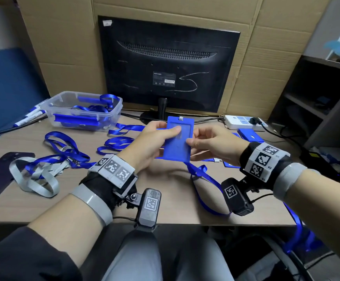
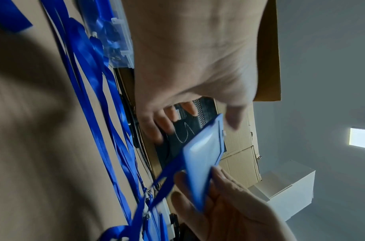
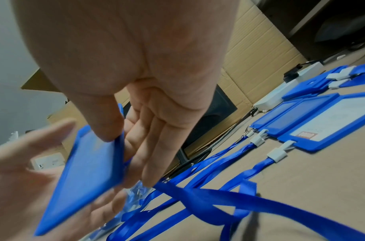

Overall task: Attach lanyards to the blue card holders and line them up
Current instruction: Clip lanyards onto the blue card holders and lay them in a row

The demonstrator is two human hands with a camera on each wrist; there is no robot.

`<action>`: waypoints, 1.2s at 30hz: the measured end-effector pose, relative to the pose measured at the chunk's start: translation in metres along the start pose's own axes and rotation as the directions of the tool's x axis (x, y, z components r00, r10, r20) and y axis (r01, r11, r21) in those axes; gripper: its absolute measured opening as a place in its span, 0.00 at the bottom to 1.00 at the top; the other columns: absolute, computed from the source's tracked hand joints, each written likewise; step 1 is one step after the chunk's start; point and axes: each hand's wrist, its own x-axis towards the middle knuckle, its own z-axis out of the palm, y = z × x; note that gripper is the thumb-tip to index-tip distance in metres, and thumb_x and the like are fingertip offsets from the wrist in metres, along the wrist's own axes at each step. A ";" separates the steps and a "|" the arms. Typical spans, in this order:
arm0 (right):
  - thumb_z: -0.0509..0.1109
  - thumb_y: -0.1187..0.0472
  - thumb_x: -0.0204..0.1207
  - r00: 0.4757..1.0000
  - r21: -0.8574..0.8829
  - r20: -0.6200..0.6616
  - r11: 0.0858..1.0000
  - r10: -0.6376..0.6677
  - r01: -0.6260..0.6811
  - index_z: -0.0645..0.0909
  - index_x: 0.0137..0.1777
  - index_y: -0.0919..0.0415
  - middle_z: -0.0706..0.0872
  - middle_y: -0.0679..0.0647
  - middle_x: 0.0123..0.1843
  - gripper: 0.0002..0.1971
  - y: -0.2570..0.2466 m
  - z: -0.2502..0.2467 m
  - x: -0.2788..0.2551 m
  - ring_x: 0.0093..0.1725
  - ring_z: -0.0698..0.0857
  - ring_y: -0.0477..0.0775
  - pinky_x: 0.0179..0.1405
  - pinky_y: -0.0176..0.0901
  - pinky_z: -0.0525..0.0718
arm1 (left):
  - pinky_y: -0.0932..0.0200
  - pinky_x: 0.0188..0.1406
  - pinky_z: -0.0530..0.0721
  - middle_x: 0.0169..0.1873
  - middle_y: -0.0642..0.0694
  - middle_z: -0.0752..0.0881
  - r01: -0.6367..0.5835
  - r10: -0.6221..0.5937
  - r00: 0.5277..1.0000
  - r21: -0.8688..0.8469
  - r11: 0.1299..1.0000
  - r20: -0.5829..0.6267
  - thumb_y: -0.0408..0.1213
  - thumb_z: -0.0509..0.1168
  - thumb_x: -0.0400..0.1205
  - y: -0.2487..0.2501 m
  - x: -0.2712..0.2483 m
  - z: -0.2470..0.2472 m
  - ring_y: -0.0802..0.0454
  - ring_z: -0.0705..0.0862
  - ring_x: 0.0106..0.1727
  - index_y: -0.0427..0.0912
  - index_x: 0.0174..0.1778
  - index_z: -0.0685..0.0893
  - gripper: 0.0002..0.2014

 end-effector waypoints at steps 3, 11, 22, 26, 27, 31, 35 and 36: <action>0.66 0.64 0.89 1.000 0.047 -0.026 0.999 0.013 -0.012 0.80 0.67 0.70 0.88 0.62 0.53 0.12 -0.003 -0.004 -0.002 0.49 0.90 0.59 0.53 0.59 0.93 | 0.44 0.69 0.82 0.68 0.52 0.85 -0.048 0.050 0.998 0.066 0.997 -0.029 0.68 0.70 0.74 0.006 0.002 -0.004 0.49 0.81 0.73 0.53 0.69 0.82 0.32; 0.58 0.57 0.93 0.973 -0.084 -0.229 0.996 -0.026 0.007 0.83 0.62 0.49 0.85 0.59 0.59 0.12 -0.013 -0.014 -0.008 0.47 0.86 0.55 0.34 0.50 0.91 | 0.38 0.69 0.86 0.40 0.49 0.92 -0.147 0.103 0.980 0.267 0.952 0.172 0.54 0.66 0.88 0.019 -0.002 0.000 0.51 0.92 0.47 0.46 0.46 0.85 0.15; 0.83 0.35 0.53 0.977 -0.607 -0.124 0.792 -0.173 0.064 0.75 0.70 0.29 0.82 0.34 0.67 0.41 -0.003 -0.024 -0.003 0.70 0.80 0.49 0.70 0.59 0.83 | 0.48 0.44 0.85 0.31 0.48 0.87 -0.189 0.120 0.967 0.322 0.928 0.224 0.44 0.71 0.88 0.017 -0.007 0.009 0.53 0.80 0.26 0.43 0.54 0.81 0.09; 0.89 0.51 0.57 0.966 -0.590 -0.211 0.807 -0.151 -0.003 0.74 0.68 0.37 0.83 0.43 0.65 0.40 0.001 -0.029 -0.001 0.68 0.81 0.56 0.64 0.59 0.86 | 0.59 0.38 0.74 0.27 0.56 0.84 -0.163 0.071 0.975 0.470 0.868 0.208 0.53 0.77 0.81 0.025 -0.011 0.001 0.60 0.77 0.30 0.48 0.42 0.80 0.16; 0.90 0.55 0.58 0.958 -0.572 -0.248 0.820 -0.147 -0.023 0.74 0.68 0.39 0.82 0.45 0.65 0.40 0.003 -0.031 -0.001 0.66 0.82 0.56 0.62 0.60 0.87 | 0.58 0.40 0.73 0.27 0.55 0.84 -0.122 0.016 0.979 0.520 0.846 0.205 0.56 0.76 0.80 0.030 -0.013 -0.001 0.58 0.77 0.34 0.47 0.36 0.83 0.17; 0.90 0.43 0.49 0.914 -0.534 -0.380 0.840 -0.142 -0.091 0.73 0.65 0.33 0.83 0.44 0.66 0.43 0.011 -0.037 0.002 0.64 0.85 0.56 0.59 0.64 0.89 | 0.56 0.64 0.76 0.44 0.53 0.94 0.161 -0.196 0.980 0.658 0.736 -0.020 0.55 0.70 0.83 0.031 -0.011 -0.015 0.60 0.84 0.51 0.44 0.51 0.95 0.17; 0.93 0.53 0.51 0.910 -0.487 -0.407 0.861 -0.072 -0.149 0.75 0.65 0.41 0.84 0.48 0.65 0.42 0.020 -0.043 0.005 0.62 0.86 0.57 0.59 0.61 0.90 | 0.44 0.75 0.69 0.76 0.34 0.73 0.360 -0.097 0.930 0.822 0.442 -0.355 0.63 0.67 0.72 0.025 -0.007 -0.018 0.32 0.62 0.80 0.50 0.63 0.79 0.28; 0.92 0.52 0.49 0.903 -0.518 -0.423 0.838 -0.075 -0.173 0.75 0.64 0.39 0.84 0.48 0.65 0.42 0.022 -0.045 0.006 0.63 0.85 0.58 0.60 0.60 0.89 | 0.45 0.71 0.71 0.77 0.34 0.73 0.363 -0.084 0.926 0.808 0.465 -0.368 0.62 0.67 0.73 0.027 -0.006 -0.019 0.32 0.65 0.79 0.49 0.66 0.77 0.30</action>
